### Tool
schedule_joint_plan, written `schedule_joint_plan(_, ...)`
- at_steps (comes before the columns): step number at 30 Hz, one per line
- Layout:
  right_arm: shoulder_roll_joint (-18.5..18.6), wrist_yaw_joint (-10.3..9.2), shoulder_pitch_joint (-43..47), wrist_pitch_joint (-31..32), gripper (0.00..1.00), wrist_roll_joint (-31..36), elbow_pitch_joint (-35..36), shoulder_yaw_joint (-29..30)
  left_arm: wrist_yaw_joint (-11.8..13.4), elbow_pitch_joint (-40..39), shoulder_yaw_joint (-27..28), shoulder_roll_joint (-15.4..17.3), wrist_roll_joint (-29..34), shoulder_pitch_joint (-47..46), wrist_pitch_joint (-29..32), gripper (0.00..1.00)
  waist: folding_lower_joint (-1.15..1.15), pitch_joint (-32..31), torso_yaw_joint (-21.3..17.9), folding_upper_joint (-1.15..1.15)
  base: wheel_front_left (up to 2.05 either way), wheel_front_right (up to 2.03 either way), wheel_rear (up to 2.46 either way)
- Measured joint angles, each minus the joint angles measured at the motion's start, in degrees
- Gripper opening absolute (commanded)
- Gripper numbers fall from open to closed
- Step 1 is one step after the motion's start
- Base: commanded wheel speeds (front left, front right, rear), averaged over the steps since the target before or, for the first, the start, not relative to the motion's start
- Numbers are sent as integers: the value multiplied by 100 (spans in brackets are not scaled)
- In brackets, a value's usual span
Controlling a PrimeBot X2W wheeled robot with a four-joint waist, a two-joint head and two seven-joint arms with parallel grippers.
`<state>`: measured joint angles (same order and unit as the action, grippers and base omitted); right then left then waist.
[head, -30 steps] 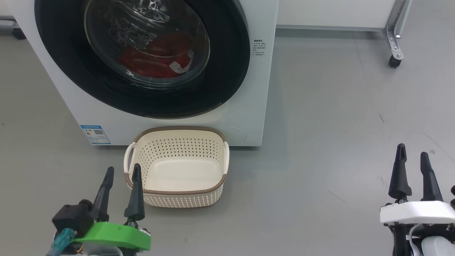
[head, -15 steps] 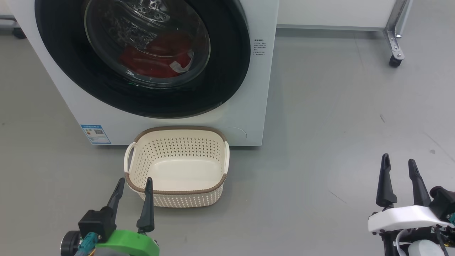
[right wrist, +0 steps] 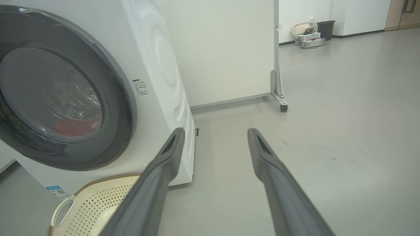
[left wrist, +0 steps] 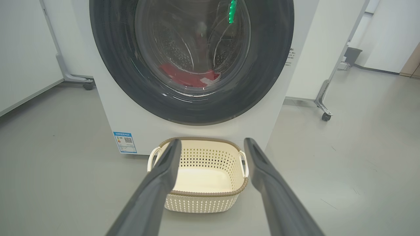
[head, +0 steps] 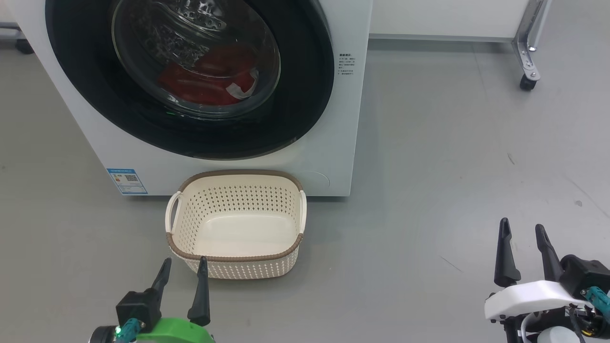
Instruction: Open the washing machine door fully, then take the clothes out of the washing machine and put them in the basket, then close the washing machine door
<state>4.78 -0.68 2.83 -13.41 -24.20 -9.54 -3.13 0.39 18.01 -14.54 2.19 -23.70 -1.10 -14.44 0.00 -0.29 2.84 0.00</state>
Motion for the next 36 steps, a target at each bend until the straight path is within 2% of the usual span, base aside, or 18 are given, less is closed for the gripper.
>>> schedule_joint_plan(12, -8, -1, -35, 57, 100, 1, -158, -88, 137, 274, -67, 0, 0, -9, 0, 100, 0, 16, -8, 0, 0, 0, 0)
schedule_joint_plan(36, -20, 0, -142, 73, 100, -2, -319, -82, 234, 401, -105, 0, -103, -131, 0, 100, 0, -15, 18, 0, 0, 0, 0)
